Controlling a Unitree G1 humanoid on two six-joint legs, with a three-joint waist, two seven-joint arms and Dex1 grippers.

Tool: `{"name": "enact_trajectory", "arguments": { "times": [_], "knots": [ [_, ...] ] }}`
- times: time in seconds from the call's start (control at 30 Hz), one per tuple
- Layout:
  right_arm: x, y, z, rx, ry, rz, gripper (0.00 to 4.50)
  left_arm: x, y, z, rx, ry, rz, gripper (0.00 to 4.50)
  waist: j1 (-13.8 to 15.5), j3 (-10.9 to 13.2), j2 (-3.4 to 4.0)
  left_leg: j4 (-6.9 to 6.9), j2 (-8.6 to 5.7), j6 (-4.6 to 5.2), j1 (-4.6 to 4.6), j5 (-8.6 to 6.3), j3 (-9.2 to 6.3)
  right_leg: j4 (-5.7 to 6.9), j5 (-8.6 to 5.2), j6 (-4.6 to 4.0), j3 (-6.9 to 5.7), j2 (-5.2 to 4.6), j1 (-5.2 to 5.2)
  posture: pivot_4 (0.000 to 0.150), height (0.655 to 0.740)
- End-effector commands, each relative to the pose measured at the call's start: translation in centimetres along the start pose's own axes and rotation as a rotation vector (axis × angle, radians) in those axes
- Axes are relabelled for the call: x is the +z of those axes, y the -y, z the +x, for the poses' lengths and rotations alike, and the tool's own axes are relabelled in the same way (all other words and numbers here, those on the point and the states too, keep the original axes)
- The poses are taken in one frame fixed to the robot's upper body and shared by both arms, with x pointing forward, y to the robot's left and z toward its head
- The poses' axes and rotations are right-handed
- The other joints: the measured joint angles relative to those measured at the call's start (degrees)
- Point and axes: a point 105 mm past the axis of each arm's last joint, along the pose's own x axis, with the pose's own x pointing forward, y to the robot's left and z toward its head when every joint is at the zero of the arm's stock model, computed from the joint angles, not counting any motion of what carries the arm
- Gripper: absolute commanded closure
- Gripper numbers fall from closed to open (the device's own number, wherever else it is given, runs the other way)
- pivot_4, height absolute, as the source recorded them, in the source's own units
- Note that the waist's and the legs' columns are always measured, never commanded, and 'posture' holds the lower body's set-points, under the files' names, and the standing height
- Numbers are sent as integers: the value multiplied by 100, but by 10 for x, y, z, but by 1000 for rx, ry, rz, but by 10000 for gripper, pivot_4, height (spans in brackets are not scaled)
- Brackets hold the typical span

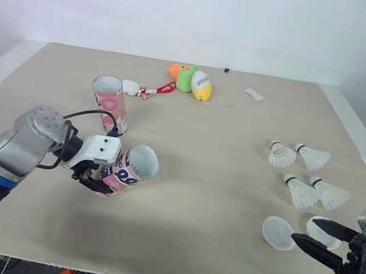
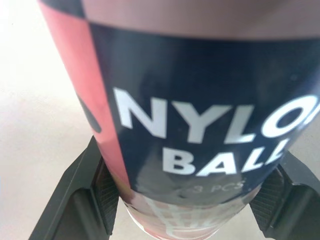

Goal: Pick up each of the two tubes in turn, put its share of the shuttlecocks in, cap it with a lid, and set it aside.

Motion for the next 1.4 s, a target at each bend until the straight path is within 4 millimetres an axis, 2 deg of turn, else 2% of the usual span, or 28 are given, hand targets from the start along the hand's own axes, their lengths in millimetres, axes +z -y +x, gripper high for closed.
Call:
{"name": "enact_trajectory", "arguments": {
  "times": [0.03,0.13,0.63,0.73,0.8,0.83,0.9,0.93,0.97,1.03,1.13,1.23,1.33,1.4],
  "knots": [
    [4,10,9,-49,24,-13,3849,-6,13,18,-94,-6,-17,15339,3,-2,4,0,0,0,-1,0,0,-2,0,1,0,0,0,1500,7323],
    [7,13,18,-59,35,-16,3849,-6,13,18,-92,-5,-18,15339,6,-5,10,-5,-3,0,-6,-1,-7,-8,8,27,-2,-1,-1,1500,7323],
    [10,36,70,-179,1,-47,3849,-7,16,15,-77,-7,-36,15339,3,-10,20,-8,1,1,-24,-12,-5,-56,21,43,-2,1,1,1500,7323],
    [9,46,73,-230,-15,-76,12191,-7,18,14,-76,-9,-38,15339,2,-10,20,-8,0,1,-28,-13,-5,-59,21,44,-2,0,-1,1500,7323],
    [9,51,74,-257,-18,-94,20204,-8,18,14,-75,-10,-39,15339,0,-10,20,-8,0,1,-28,-14,-2,-60,21,44,0,0,-1,1500,7323],
    [10,52,74,-262,-17,-103,26944,-8,19,14,-76,-10,-40,15339,0,-10,20,-8,0,1,-28,-15,-2,-60,21,44,0,0,-1,1500,7323],
    [13,51,75,-255,-6,-109,29965,-7,20,14,-77,-10,-41,15339,0,-10,20,-9,1,1,-28,-15,-2,-60,21,44,1,1,-1,1500,7323],
    [15,49,76,-245,0,-112,36437,-7,20,14,-77,-10,-41,15339,0,-10,20,-9,1,2,-28,-15,-3,-60,21,44,0,1,-1,1500,7323],
    [16,47,76,-232,6,-115,38950,-7,20,14,-77,-10,-42,15339,0,-10,21,-9,1,2,-27,-15,-3,-60,21,44,0,1,-1,1500,7323],
    [21,33,76,-158,27,-109,44714,-7,20,14,-76,-11,-42,15339,0,-10,21,-9,1,2,-27,-15,-3,-60,21,44,0,2,-1,1500,7323],
    [33,5,71,-3,71,-125,44714,-7,19,14,-73,-12,-40,15339,2,-10,21,-10,2,3,-27,-16,-5,-60,21,43,-1,3,-1,1500,7323],
    [56,-31,63,185,130,-204,44714,-7,17,14,-72,-12,-40,15339,0,-9,21,-10,2,4,-28,-17,-5,-60,20,44,-1,2,-1,1500,7323],
    [80,-71,55,387,168,-307,44714,-7,15,14,-70,-13,-38,15339,-3,-8,20,-8,3,4,-27,-17,-5,-60,23,47,0,2,0,1500,7323],
    [104,-108,54,566,206,-463,44714,-7,13,14,-67,-12,-36,15339,-9,-5,24,-7,5,4,-25,-16,-6,-61,27,47,-2,4,1,1500,7323]
  ]
}}
